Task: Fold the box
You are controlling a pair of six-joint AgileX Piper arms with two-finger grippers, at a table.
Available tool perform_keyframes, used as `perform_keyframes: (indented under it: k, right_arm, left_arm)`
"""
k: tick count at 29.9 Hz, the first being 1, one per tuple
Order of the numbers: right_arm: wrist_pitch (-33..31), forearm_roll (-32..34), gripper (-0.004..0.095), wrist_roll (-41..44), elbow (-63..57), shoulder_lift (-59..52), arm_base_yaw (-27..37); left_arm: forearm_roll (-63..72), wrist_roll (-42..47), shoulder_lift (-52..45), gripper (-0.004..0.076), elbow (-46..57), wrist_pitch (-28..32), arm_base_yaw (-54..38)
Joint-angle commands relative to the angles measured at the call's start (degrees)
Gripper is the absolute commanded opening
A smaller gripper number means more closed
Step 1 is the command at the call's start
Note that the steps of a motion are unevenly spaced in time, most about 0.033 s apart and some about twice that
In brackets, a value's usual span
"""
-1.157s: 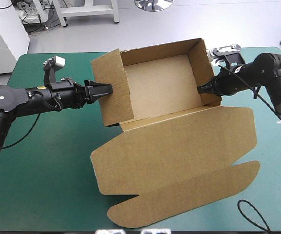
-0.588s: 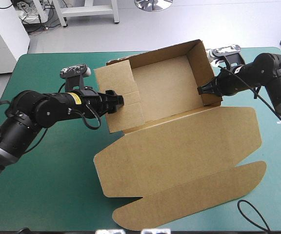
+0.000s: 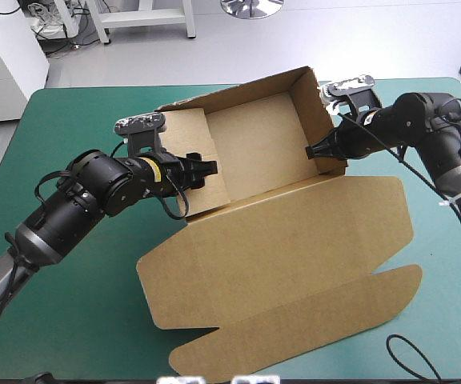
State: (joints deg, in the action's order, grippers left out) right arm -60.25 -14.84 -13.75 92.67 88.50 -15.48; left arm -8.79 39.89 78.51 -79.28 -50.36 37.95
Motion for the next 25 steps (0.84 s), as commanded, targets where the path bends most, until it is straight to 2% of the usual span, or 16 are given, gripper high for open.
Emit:
perform_keyframes:
  k: [1,7,18,21,25]
  right_arm:
    - [3.3,-2.0,-0.0011,1.2,1.5,-3.1,-0.2]
    - [3.0,-0.5,-0.0011,1.9,3.5,-4.4,-0.2]
    - [1.8,1.0,-0.0011,2.5,5.2,-4.4,-0.2]
    - [1.8,1.0,-0.0011,2.5,5.2,-4.4,-0.2]
    - [1.5,1.0,-0.0011,2.8,5.2,-4.4,-0.2]
  left_arm:
    - [-1.1,0.5,-1.7,0.0493,-1.8,2.5,0.3]
    - [-3.0,5.8,-1.7,0.0493,-2.0,-0.1,0.3]
    - [-3.3,5.9,-1.8,0.0475,-3.8,-1.6,0.3]
    - [-3.3,5.9,-1.8,0.0402,-5.0,-1.8,0.3]
    - [-3.3,5.9,-1.8,0.0221,-6.0,-1.8,0.3]
